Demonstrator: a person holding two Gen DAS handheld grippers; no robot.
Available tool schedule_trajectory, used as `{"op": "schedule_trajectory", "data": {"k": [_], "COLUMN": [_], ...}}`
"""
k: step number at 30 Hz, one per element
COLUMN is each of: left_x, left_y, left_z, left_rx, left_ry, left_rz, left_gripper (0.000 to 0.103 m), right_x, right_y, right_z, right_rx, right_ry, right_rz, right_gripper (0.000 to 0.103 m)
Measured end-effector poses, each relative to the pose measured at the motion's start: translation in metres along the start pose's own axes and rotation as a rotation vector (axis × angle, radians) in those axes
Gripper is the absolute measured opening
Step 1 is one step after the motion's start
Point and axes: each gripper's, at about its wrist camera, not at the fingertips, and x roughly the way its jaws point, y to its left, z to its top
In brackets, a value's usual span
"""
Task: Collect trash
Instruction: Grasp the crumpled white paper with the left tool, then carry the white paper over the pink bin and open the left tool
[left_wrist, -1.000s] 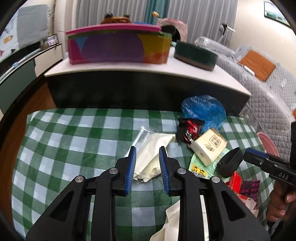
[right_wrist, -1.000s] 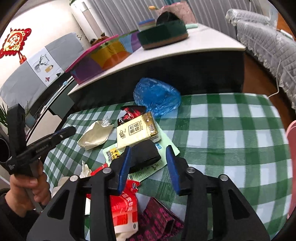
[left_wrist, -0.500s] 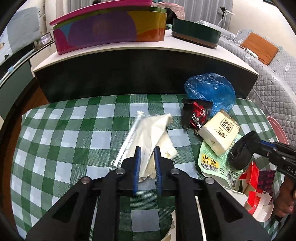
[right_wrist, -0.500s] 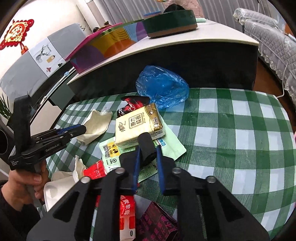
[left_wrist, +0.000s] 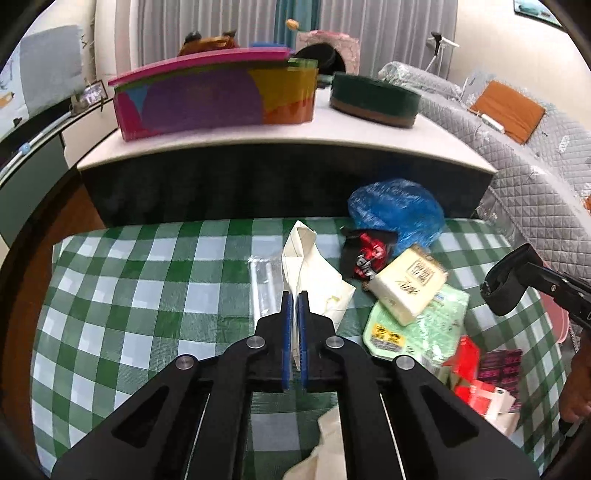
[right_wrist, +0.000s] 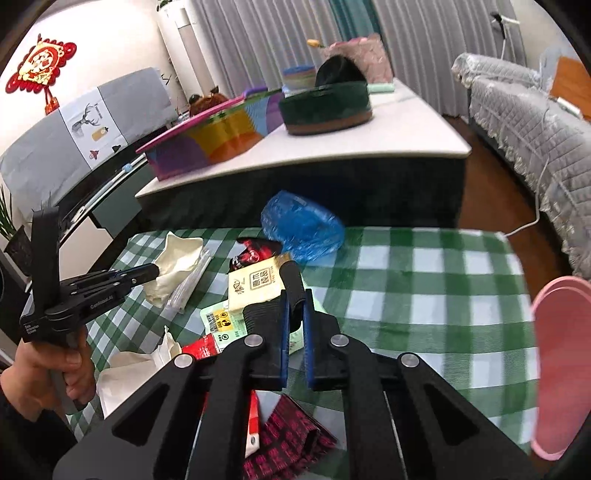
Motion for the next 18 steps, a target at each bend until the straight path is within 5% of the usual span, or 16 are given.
{"op": "schedule_trajectory", "data": {"k": [18], "left_x": [-0.074], "left_y": [-0.050], "left_z": [0.005], "left_rx": [0.012], "left_ry": [-0.178], "left_rz": [-0.064], "left_gripper": [0.003], "right_x": [-0.141], "right_y": [-0.048], "right_z": [0.029], "right_rx": [-0.047], "right_ry": [-0.167], "right_rz": [-0.162], "right_gripper": [0.007]}}
